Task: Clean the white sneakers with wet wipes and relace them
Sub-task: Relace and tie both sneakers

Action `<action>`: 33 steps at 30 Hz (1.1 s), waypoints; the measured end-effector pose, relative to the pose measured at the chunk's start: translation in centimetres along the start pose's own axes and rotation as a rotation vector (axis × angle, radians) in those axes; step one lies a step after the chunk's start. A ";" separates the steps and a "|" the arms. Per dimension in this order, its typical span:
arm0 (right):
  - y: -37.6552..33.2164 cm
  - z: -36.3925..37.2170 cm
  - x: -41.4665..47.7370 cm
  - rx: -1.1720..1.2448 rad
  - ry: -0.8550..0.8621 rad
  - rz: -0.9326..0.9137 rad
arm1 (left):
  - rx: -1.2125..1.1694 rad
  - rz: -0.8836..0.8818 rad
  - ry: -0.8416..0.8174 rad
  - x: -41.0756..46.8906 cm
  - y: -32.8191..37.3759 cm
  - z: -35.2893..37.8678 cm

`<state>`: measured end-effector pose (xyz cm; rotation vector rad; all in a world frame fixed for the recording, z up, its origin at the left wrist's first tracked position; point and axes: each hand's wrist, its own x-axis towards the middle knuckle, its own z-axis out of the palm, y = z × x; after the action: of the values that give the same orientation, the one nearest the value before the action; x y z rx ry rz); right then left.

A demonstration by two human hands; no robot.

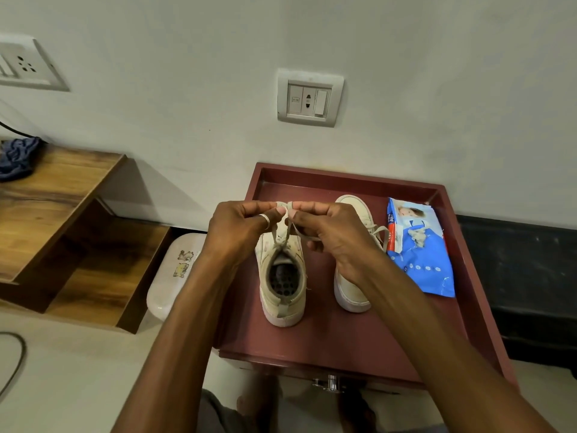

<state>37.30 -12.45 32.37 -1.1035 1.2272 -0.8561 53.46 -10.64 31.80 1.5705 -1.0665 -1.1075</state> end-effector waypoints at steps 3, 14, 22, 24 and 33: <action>0.1 -0.1 0.2 -0.039 -0.017 -0.003 | 0.057 -0.006 -0.051 0.1 0.0 -0.1; 0.0 -0.4 0.3 -0.060 -0.082 -0.048 | 0.097 0.026 -0.077 0.3 -0.2 -0.2; 0.4 -0.4 0.9 -0.075 -0.030 0.007 | 0.126 0.051 -0.160 0.1 0.1 -0.4; 0.4 -0.5 0.8 -0.091 -0.068 0.002 | 0.147 0.069 -0.154 0.2 -0.1 -0.3; 0.2 -0.7 0.8 -0.186 -0.133 -0.047 | 0.152 0.018 -0.183 0.6 -0.3 -0.6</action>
<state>36.76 -13.27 31.92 -1.3222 1.1907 -0.7016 54.18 -11.06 31.45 1.5963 -1.3105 -1.1990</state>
